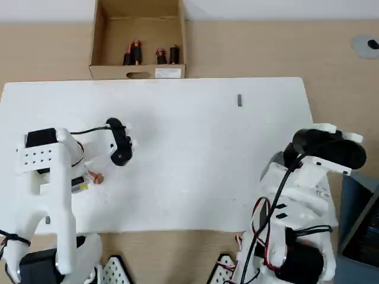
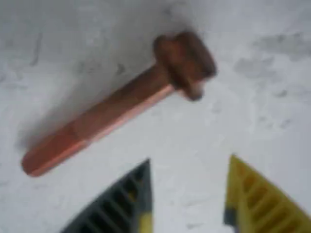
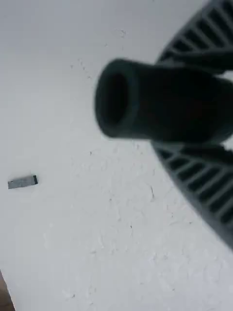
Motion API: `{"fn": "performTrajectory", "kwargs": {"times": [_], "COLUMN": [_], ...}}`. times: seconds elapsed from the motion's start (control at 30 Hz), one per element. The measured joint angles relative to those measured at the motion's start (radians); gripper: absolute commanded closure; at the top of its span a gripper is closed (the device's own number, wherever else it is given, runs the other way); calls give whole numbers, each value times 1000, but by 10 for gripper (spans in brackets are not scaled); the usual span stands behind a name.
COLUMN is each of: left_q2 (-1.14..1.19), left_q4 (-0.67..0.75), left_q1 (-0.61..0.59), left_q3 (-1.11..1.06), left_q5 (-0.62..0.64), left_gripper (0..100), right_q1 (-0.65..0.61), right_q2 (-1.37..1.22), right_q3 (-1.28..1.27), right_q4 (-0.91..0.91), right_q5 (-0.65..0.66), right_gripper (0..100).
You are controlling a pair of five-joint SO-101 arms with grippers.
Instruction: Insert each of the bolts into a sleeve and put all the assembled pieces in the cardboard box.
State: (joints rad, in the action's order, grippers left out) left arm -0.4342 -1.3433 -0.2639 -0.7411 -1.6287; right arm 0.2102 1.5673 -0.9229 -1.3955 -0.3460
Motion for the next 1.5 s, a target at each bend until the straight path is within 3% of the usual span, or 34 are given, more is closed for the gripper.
{"fn": "performTrajectory", "kwargs": {"times": [0.17, 0.67, 0.9, 1.07, 1.3, 1.5], "left_q2": [-2, 54, 149, 158, 158, 190], "left_q4": [18, 264, 264, 267, 262, 147], "left_q1": [5, 20, 37, 46, 46, 46], "left_q3": [-26, -124, -55, -51, -46, -11], "left_q5": [0, 0, 5, 5, 5, 5], "left_gripper": [885, 886, 888, 1000, 995, 987], "right_q1": [0, 0, 0, 0, 0, 0], "right_q2": [0, 0, 0, 0, 0, 0], "right_q3": [0, 0, 0, 0, 0, 0], "right_q4": [0, 0, 0, 0, 0, 0], "right_q5": [0, 0, 0, 0, 0, 0], "right_gripper": [989, 989, 989, 989, 989, 989]}}
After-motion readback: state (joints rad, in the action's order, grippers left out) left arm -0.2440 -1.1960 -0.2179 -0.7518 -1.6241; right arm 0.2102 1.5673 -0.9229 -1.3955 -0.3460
